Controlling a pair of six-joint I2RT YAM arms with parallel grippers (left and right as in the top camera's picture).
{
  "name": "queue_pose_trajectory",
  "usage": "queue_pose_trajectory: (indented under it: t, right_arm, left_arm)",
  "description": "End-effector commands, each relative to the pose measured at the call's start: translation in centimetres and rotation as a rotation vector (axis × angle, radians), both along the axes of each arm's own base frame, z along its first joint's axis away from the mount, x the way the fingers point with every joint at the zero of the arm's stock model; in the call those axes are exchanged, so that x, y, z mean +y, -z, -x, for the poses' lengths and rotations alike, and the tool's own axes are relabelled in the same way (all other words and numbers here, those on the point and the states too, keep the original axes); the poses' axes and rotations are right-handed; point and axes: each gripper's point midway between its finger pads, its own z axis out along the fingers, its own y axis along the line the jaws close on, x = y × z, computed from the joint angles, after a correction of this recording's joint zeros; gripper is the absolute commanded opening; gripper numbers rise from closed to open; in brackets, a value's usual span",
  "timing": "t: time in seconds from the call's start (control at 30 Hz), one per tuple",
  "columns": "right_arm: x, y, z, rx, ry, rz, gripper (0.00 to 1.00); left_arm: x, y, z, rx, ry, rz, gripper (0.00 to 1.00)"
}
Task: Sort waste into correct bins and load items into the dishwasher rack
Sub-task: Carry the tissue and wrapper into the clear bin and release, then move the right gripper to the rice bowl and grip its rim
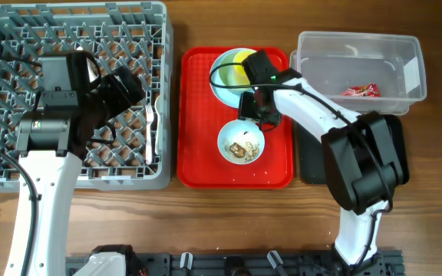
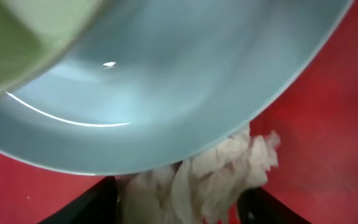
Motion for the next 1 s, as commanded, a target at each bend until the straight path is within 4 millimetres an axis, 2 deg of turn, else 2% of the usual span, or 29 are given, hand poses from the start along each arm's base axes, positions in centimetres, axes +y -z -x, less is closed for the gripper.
queue_pose_trajectory:
  t: [0.0,0.07,0.13,0.2,0.27,0.33,0.43,0.5,0.53,0.6,0.63,0.73,0.83,0.9,0.97]
  right_arm:
    - [-0.8,1.8,1.4,0.051,0.029,0.032,0.49]
    - [-0.9,1.8,1.5,0.057,0.028,0.035,0.43]
    - [-0.9,1.3,1.6,0.055,0.025,0.034,0.33]
    - [-0.8,-0.1,1.4,0.030,0.009,0.022,0.20]
    - [-0.6,-2.1,1.2,-0.009,0.009,0.003,0.19]
    - [-0.5,-5.5,0.8,-0.085,-0.028,-0.022,0.12]
    - [-0.5,-11.3,0.5,-0.228,-0.085,-0.057,0.10]
    - [-1.5,-14.9,0.3,-0.335,-0.088,-0.033,0.08]
    - [-3.2,-17.4,-0.1,-0.425,-0.043,0.031,0.10]
    - [-6.6,-20.1,-0.8,-0.534,0.047,0.174,0.15]
    - [-8.3,-20.7,-1.1,-0.564,0.091,0.244,0.15]
    - [-13.0,-21.0,-2.2,-0.586,0.214,0.390,0.15]
    - [-16.6,-19.7,-3.7,-0.555,0.302,0.399,0.14]
    - [-18.0,-17.8,-4.9,-0.512,0.326,0.313,0.14]
    - [-18.4,-16.6,-5.5,-0.482,0.334,0.262,0.15]
  left_arm:
    - [0.0,-0.1,-0.1,-0.002,-0.007,0.013,1.00]
    - [0.0,-0.1,-0.1,-0.002,-0.007,0.013,1.00]
    - [0.0,-0.1,-0.1,-0.002,-0.007,0.013,1.00]
    - [0.0,-0.1,-0.1,-0.001,-0.007,0.013,1.00]
    - [0.0,-0.1,-0.1,-0.002,-0.007,0.013,1.00]
    - [0.0,-0.1,-0.1,-0.002,-0.007,0.013,1.00]
    - [0.0,-0.1,-0.1,-0.002,-0.007,0.013,1.00]
    - [0.0,-0.1,-0.1,-0.002,-0.007,0.013,1.00]
    - [0.0,-0.1,-0.1,-0.002,-0.007,0.013,1.00]
    - [0.0,-0.1,-0.1,-0.002,-0.007,0.013,1.00]
    - [0.0,-0.1,-0.1,-0.002,-0.007,0.013,1.00]
    - [0.0,-0.1,-0.1,-0.001,-0.007,0.013,1.00]
    - [0.0,-0.1,-0.1,-0.001,-0.007,0.013,1.00]
    - [0.0,-0.1,-0.1,-0.001,-0.007,0.013,1.00]
    - [0.0,-0.1,-0.1,-0.002,-0.007,0.013,1.00]
